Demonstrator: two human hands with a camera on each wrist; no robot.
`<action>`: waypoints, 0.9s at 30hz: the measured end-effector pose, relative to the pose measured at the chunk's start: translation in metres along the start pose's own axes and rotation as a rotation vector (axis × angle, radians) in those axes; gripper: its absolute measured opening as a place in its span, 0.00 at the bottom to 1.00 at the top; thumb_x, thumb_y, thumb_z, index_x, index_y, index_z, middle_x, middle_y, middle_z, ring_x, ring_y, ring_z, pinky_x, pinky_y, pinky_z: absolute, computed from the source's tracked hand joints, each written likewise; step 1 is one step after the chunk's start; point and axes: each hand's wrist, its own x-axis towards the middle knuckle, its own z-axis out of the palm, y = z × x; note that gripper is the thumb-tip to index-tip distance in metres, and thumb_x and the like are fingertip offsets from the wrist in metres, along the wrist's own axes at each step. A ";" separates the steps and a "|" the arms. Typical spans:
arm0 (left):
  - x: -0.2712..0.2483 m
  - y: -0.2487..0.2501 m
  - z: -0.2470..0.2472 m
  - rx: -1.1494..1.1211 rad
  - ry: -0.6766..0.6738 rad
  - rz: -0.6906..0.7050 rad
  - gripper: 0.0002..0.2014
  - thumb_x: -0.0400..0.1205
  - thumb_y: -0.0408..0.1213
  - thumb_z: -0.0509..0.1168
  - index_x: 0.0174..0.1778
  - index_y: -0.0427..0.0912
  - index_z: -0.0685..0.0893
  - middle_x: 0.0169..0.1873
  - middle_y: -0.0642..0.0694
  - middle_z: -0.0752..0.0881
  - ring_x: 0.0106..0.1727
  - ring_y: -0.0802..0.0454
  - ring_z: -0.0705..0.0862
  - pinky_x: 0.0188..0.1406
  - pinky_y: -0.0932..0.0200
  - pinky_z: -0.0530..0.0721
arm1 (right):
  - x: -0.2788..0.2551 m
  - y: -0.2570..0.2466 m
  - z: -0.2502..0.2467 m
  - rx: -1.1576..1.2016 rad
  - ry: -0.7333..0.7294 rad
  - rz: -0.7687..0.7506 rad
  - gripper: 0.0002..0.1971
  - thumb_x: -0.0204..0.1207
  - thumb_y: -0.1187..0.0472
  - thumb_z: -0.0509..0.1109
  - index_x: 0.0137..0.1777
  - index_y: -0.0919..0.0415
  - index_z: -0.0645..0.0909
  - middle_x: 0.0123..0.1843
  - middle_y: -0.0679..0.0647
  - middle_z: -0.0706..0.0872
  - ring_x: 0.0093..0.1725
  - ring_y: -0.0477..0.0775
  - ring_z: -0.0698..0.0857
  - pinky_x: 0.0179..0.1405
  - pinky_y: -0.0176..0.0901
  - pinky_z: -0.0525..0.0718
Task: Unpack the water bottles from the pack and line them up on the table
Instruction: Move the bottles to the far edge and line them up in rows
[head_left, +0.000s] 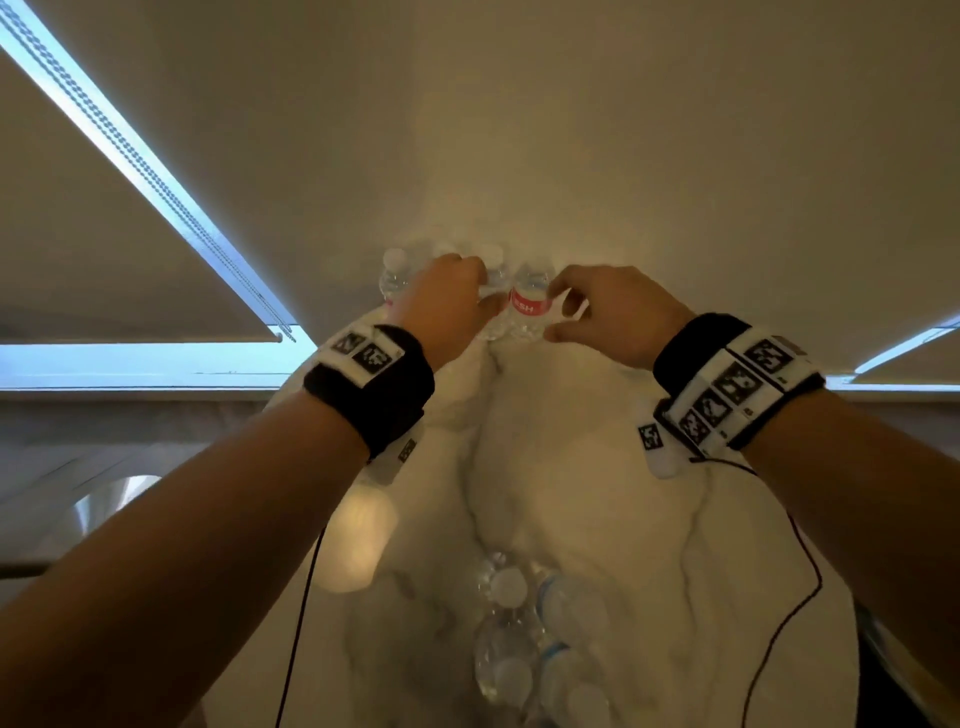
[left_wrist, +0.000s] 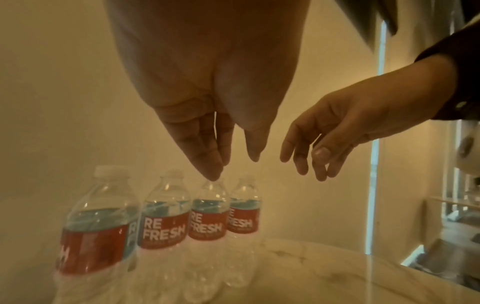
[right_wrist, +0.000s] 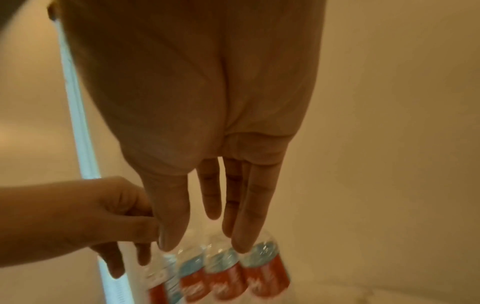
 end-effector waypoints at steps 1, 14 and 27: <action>-0.021 0.004 0.003 -0.023 -0.017 0.031 0.17 0.85 0.52 0.64 0.55 0.41 0.86 0.49 0.42 0.87 0.46 0.45 0.86 0.49 0.47 0.86 | -0.021 -0.004 0.004 0.030 -0.037 -0.015 0.23 0.72 0.47 0.77 0.65 0.52 0.81 0.53 0.50 0.87 0.48 0.53 0.86 0.50 0.46 0.82; -0.215 0.037 0.026 -0.124 -0.541 0.207 0.21 0.78 0.57 0.72 0.65 0.56 0.84 0.59 0.52 0.79 0.51 0.53 0.84 0.55 0.56 0.84 | -0.204 0.003 0.091 -0.062 -0.425 -0.232 0.19 0.73 0.41 0.73 0.63 0.37 0.75 0.48 0.40 0.72 0.42 0.43 0.82 0.45 0.40 0.81; -0.083 -0.032 -0.010 -0.120 -0.189 -0.124 0.14 0.78 0.47 0.75 0.48 0.39 0.87 0.41 0.45 0.87 0.43 0.46 0.86 0.40 0.57 0.77 | -0.046 -0.022 0.051 -0.123 -0.150 -0.158 0.15 0.74 0.49 0.75 0.57 0.53 0.82 0.44 0.45 0.79 0.46 0.51 0.79 0.44 0.41 0.71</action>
